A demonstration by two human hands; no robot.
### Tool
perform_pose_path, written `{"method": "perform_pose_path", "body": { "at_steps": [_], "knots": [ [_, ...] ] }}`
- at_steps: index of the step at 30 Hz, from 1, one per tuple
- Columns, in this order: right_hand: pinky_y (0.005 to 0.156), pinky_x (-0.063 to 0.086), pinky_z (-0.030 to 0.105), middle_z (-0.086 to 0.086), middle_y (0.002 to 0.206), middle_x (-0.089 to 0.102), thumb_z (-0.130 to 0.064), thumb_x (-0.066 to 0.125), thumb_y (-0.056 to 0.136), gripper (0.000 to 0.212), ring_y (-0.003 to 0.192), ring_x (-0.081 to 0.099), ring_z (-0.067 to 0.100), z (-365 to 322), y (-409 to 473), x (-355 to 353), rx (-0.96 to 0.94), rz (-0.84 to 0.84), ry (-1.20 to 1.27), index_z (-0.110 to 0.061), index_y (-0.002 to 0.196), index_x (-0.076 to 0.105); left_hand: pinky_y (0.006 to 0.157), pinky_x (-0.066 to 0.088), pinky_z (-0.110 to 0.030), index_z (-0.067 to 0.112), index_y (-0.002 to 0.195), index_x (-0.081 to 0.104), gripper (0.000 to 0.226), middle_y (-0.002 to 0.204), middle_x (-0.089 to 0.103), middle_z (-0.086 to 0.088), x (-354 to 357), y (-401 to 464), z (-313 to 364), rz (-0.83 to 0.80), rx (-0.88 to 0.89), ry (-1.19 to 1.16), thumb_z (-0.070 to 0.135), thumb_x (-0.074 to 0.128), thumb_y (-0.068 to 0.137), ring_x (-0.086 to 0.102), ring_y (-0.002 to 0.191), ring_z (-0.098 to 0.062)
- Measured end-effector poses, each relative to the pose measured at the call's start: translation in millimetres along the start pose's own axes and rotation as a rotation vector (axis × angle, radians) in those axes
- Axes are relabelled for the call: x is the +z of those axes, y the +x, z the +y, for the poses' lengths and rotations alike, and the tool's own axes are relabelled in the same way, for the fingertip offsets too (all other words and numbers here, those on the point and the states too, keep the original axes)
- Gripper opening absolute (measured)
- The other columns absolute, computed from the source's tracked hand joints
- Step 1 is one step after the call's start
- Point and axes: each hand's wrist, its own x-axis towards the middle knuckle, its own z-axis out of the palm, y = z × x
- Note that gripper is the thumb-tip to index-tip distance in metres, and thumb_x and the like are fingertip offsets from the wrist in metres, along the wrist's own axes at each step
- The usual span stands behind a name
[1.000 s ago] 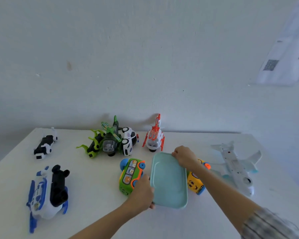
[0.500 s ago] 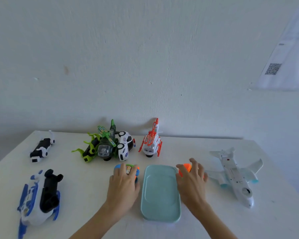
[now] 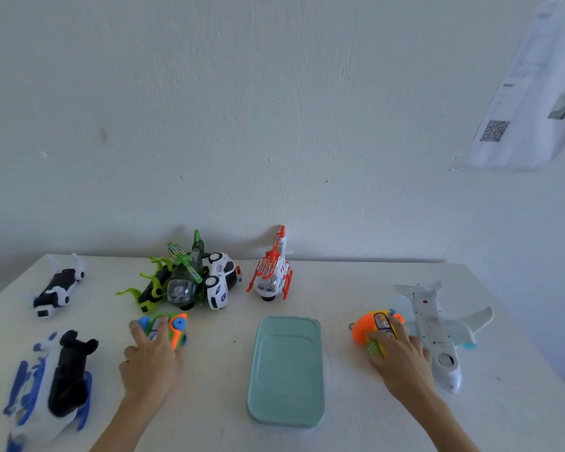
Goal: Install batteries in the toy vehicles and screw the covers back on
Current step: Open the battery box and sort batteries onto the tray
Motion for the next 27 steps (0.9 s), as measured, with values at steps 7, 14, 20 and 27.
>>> {"method": "perform_pose_path", "body": {
  "at_steps": [7,14,20,27],
  "knots": [
    [0.11,0.022,0.045,0.001,0.152,0.026,-0.031,0.051,0.095,0.034,0.135,0.026,0.029,10.1,4.1,6.5,0.059,0.034,-0.002,-0.039,0.128,0.053,0.099,0.034,-0.056,0.016,0.138,0.04,0.069,0.148,0.01,-0.029,0.0,7.8,-4.9,0.053,-0.076,0.101,0.033,0.071,0.079,0.022,0.13,-0.048],
    [0.085,0.042,0.015,0.003,0.109,0.063,-0.009,0.051,0.094,0.017,0.106,0.059,0.023,-61.7,-15.1,25.1,-0.05,0.175,1.047,-0.017,0.104,0.063,0.098,0.04,-0.05,0.001,0.13,0.053,0.055,0.132,0.047,-0.027,6.4,-24.0,127.0,0.051,0.575,-0.195,0.016,0.07,0.08,0.045,0.123,-0.043],
    [0.102,0.044,0.04,0.01,0.123,0.06,-0.007,0.036,0.101,0.029,0.113,0.059,0.022,-91.1,-17.4,56.6,0.289,-0.08,1.706,-0.02,0.126,0.045,0.111,0.024,-0.046,0.017,0.126,0.055,0.035,0.129,0.055,-0.001,25.7,-25.7,202.6,-0.205,0.768,-0.085,0.032,0.038,0.1,0.044,0.126,-0.02],
    [0.093,0.051,0.036,-0.005,0.124,0.062,0.004,0.04,0.097,0.04,0.11,0.062,0.01,-82.1,-21.4,70.0,0.227,-0.106,1.563,-0.018,0.129,0.039,0.088,0.032,-0.035,0.018,0.097,0.063,0.031,0.1,0.067,0.004,43.3,-22.1,202.8,-0.187,0.688,-0.275,0.04,0.041,0.096,0.056,0.097,-0.017]
  ]
}}
